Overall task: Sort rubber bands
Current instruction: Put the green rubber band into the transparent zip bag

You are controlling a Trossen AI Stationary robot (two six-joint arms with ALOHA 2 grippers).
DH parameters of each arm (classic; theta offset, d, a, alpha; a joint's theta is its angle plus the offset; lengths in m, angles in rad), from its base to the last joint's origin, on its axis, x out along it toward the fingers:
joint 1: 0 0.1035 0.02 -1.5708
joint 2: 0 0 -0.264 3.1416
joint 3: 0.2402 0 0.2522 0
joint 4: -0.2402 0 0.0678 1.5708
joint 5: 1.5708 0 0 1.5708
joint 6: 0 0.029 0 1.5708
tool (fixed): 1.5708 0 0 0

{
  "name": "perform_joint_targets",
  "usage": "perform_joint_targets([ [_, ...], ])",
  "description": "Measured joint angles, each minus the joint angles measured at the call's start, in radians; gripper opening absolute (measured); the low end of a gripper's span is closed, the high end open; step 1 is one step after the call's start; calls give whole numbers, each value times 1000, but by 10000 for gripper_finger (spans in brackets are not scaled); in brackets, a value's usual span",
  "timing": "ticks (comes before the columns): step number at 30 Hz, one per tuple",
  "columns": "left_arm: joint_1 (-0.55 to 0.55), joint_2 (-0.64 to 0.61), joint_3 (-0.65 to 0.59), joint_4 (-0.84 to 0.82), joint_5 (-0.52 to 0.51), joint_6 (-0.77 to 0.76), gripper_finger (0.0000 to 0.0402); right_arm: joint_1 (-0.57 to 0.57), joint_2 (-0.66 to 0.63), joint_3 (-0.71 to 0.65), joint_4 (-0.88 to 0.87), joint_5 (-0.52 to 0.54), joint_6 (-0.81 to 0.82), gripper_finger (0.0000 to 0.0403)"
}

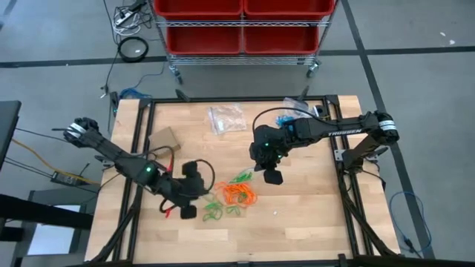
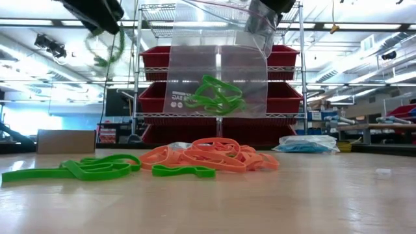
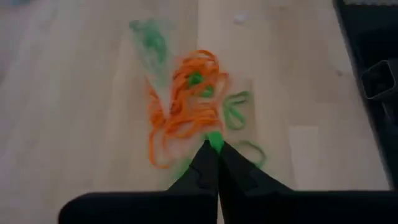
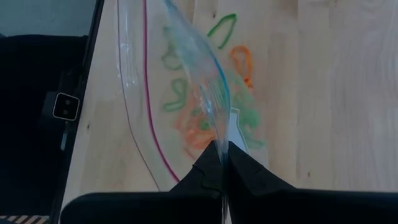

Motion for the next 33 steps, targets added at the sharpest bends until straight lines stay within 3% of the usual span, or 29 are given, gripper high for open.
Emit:
perform_joint_targets([
  [2,7,5,-2,-67,-121,-70,0,0,0,0,0,0,0,0],
  [3,14,5,-3,-85,-130,-83,0,0,0,0,0,0,0,0],
  [6,20,5,-18,34,60,32,0,0,0,0,1,0,0,0],
  [7,16,7,-19,55,67,50,0,0,0,0,0,0,1,0],
  [10,26,4,-19,-13,-92,-44,0,0,0,0,0,0,1,0],
  [14,40,24,-21,16,57,28,0,0,0,0,0,0,4,0],
  [17,43,24,-20,-27,-91,-52,0,0,0,0,-1,0,3,0],
  [18,51,28,-20,-26,-63,-29,0,0,0,0,-2,0,3,0],
  [21,49,40,-20,85,155,82,0,1,0,0,-1,0,7,0],
  [22,46,40,-20,100,141,90,0,1,0,0,-1,0,7,0],
  [25,60,43,-18,20,-55,-7,0,1,0,0,-3,0,3,0],
  [28,78,58,-21,35,112,49,0,1,0,0,1,0,3,0],
  [33,77,74,-20,118,64,84,0,2,0,0,-7,0,3,0],
])
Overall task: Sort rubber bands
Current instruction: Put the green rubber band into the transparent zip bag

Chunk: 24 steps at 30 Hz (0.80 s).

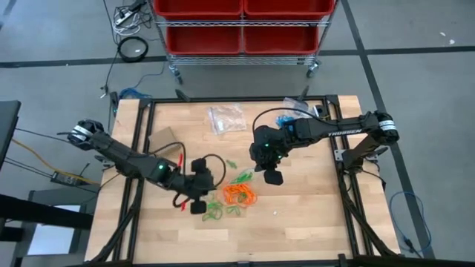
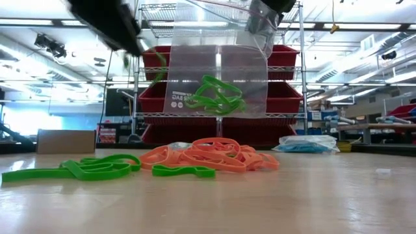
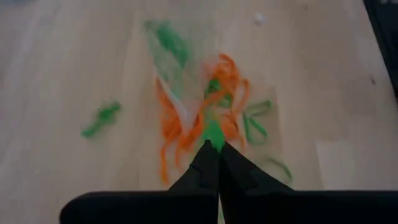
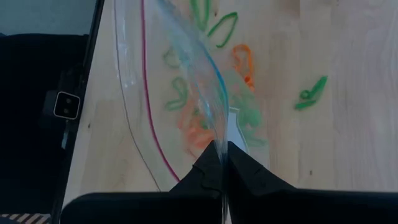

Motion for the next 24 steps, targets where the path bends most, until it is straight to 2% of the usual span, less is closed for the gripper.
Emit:
perform_joint_targets([
  [6,-11,0,26,181,-16,158,0,-1,0,0,2,0,0,0],
  [18,-33,-1,214,405,10,495,0,-1,0,0,14,4,1,0],
  [21,2,-2,225,420,11,538,0,-1,0,0,33,4,10,0],
  [24,51,16,224,389,32,515,0,-1,0,0,50,4,20,0],
])
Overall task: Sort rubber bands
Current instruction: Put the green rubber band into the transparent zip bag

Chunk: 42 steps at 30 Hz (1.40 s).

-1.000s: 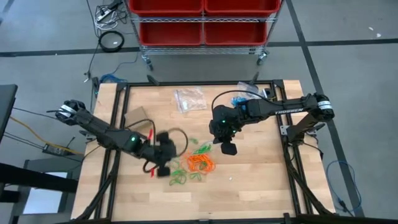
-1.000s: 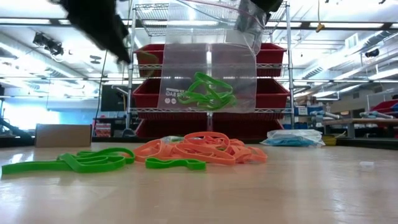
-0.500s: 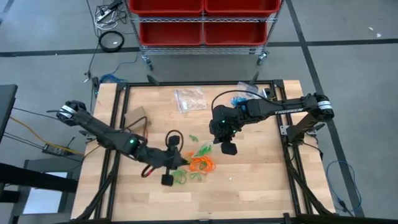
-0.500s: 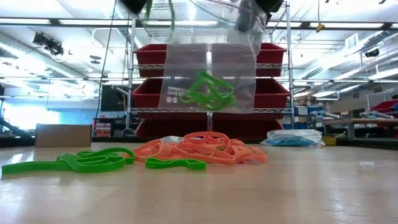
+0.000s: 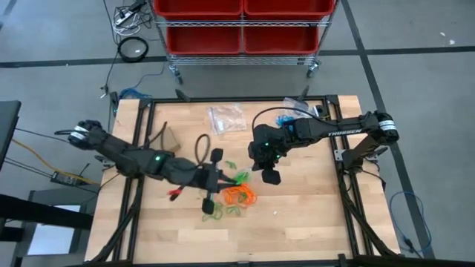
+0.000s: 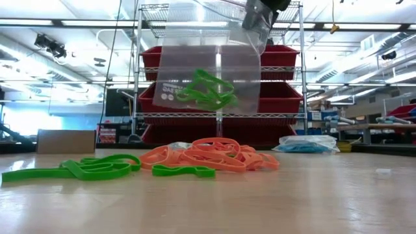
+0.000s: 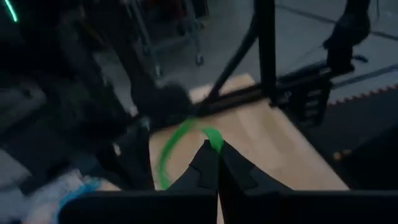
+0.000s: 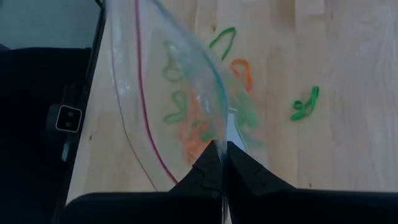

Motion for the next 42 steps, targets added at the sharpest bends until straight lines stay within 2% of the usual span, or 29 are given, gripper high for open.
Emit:
perform_joint_targets([
  [2,30,21,-1,-18,41,-20,0,0,0,0,2,0,6,0],
  [12,113,113,-1,-87,86,-67,0,0,0,0,0,5,7,0],
  [22,125,116,-1,-142,41,-108,4,0,0,0,-1,22,6,0],
  [25,125,116,-1,-135,41,-107,30,0,0,0,-3,22,6,0],
  [34,121,116,72,-167,40,-102,170,0,0,0,-30,34,6,0],
  [37,121,116,130,-275,26,-77,189,0,0,0,-41,50,6,0],
  [40,124,114,167,-473,-41,-73,191,0,0,0,-71,53,6,0],
  [42,143,114,156,-581,-44,-70,187,0,0,0,-90,57,6,0],
])
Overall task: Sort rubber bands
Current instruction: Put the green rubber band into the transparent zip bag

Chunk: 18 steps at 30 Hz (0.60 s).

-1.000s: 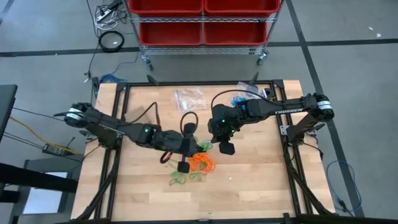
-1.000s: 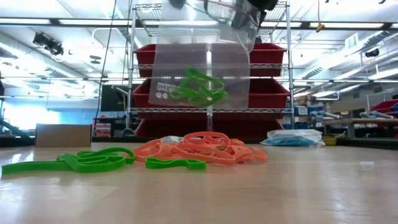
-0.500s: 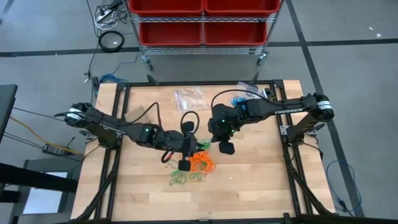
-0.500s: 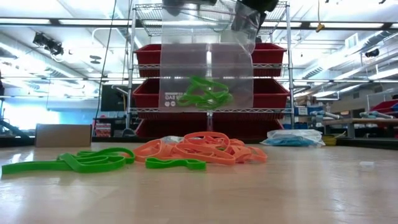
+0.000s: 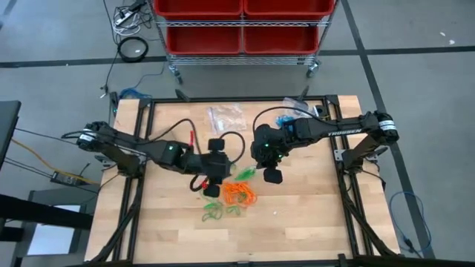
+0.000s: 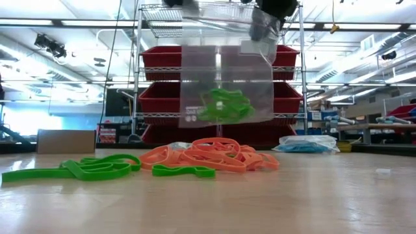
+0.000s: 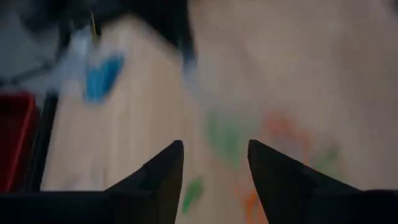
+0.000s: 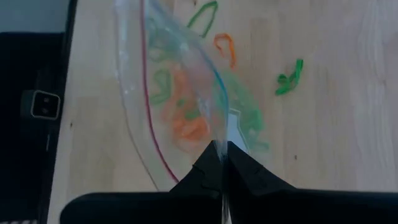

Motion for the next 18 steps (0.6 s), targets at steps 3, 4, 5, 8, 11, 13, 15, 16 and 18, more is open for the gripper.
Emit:
perform_joint_targets([
  [3,36,0,-80,-13,20,-1,178,7,0,0,-4,16,7,0],
  [4,50,0,-120,10,36,-1,175,9,0,0,-4,18,11,0],
  [5,65,1,-159,37,51,0,172,13,0,0,-4,18,17,0],
  [8,109,-3,-290,191,107,12,167,24,0,0,-6,18,32,0],
  [11,161,-3,-413,368,181,26,166,35,0,0,-20,22,35,0],
  [13,194,3,-477,452,213,48,166,40,0,0,-30,22,43,0],
  [15,230,3,-526,508,244,73,166,40,0,0,-37,22,50,0],
  [16,250,3,-547,535,271,83,166,40,0,0,-37,22,50,0],
  [18,287,3,-578,591,315,96,167,39,0,0,-36,23,50,0],
])
